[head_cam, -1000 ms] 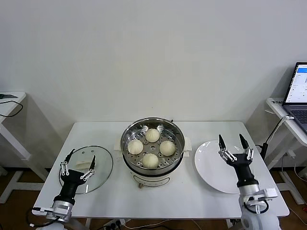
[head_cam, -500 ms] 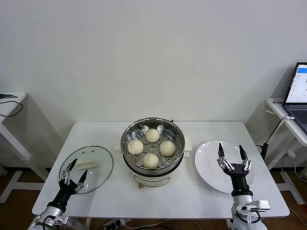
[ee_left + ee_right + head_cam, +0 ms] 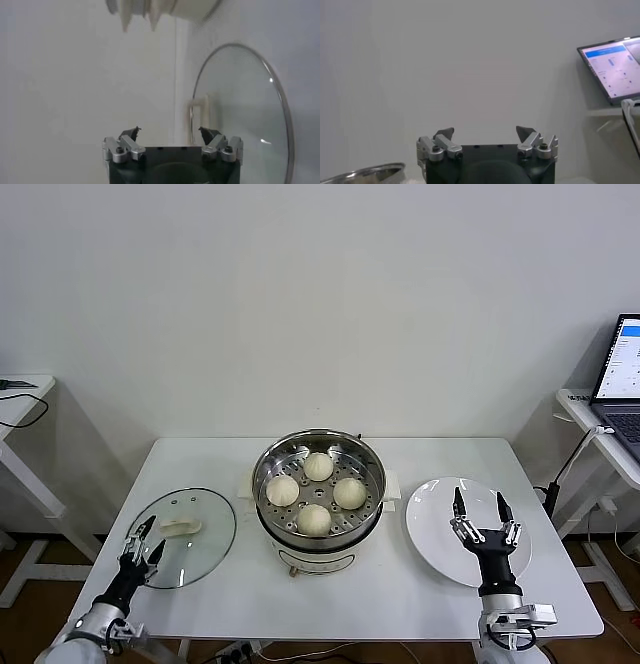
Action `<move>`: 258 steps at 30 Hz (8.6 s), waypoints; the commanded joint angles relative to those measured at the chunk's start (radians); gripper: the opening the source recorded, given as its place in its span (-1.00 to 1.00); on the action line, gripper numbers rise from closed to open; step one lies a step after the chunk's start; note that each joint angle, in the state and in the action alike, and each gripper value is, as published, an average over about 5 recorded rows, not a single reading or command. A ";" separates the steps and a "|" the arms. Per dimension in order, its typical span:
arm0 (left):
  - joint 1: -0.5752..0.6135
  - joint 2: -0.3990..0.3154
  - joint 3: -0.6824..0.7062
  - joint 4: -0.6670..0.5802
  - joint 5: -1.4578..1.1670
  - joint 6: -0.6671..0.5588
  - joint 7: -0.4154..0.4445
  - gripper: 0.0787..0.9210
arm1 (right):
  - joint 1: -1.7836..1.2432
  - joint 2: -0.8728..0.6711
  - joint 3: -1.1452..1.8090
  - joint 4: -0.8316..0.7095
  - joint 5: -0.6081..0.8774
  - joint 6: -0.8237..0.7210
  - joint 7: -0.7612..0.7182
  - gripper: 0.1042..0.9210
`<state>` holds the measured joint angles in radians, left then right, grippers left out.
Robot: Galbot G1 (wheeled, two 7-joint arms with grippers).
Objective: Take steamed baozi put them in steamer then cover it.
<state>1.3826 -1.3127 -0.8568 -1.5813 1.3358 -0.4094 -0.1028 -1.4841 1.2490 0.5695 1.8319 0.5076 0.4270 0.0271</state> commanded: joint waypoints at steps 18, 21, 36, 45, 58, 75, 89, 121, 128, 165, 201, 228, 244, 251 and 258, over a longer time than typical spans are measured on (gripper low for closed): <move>-0.124 -0.014 0.080 0.088 0.079 0.077 -0.003 0.77 | 0.006 0.008 -0.001 -0.036 -0.032 0.019 0.002 0.76; -0.141 -0.015 0.089 0.105 0.081 0.083 -0.002 0.77 | 0.005 0.008 0.001 -0.039 -0.034 0.023 0.002 0.76; -0.216 -0.032 0.108 0.200 0.117 0.103 -0.050 0.76 | -0.004 0.009 0.001 -0.046 -0.050 0.038 0.001 0.76; -0.225 -0.036 0.114 0.239 0.132 0.127 -0.083 0.35 | -0.008 0.012 -0.002 -0.052 -0.060 0.048 0.000 0.76; -0.201 -0.045 0.109 0.179 0.140 0.143 -0.094 -0.55 | -0.001 0.012 -0.008 -0.063 -0.065 0.062 -0.001 0.76; 0.005 0.039 0.001 -0.363 -0.117 0.313 0.050 -0.73 | 0.027 0.007 -0.009 -0.077 -0.064 0.069 -0.001 0.76; -0.096 0.173 0.461 -0.658 -0.197 0.783 0.195 -0.73 | 0.031 0.012 0.010 -0.090 -0.067 0.088 -0.004 0.76; -0.482 0.028 1.025 -0.343 0.085 1.062 0.363 -0.73 | 0.028 0.053 0.013 -0.104 -0.111 0.089 0.002 0.76; -0.484 -0.001 1.037 -0.325 0.101 1.084 0.374 -0.73 | 0.033 0.058 0.007 -0.114 -0.121 0.090 0.004 0.76; -0.481 -0.124 1.029 -0.191 0.151 1.076 0.364 -0.73 | 0.055 0.078 -0.011 -0.171 -0.158 0.112 0.005 0.76; -0.458 -0.152 1.015 -0.161 0.217 1.029 0.348 -0.73 | 0.071 0.080 -0.033 -0.203 -0.174 0.118 0.002 0.76; -0.338 -0.012 1.009 -0.373 0.174 1.029 0.340 0.10 | 0.073 0.069 -0.035 -0.200 -0.172 0.123 0.002 0.76; -0.015 0.095 0.758 -0.748 -0.223 0.868 0.119 0.77 | 0.060 0.054 -0.042 -0.158 -0.168 0.099 0.011 0.76; 0.171 0.010 0.379 -0.764 -0.900 0.555 0.011 0.77 | 0.013 0.043 -0.037 -0.050 -0.171 -0.002 0.006 0.76; 0.235 -0.083 0.193 -0.677 -1.141 0.412 0.059 0.77 | -0.015 0.042 -0.036 0.024 -0.176 -0.048 0.008 0.76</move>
<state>1.4214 -1.3017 -0.2766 -2.2515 0.8165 0.3134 0.0161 -1.4644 1.2933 0.5312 1.7473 0.3377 0.4662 0.0345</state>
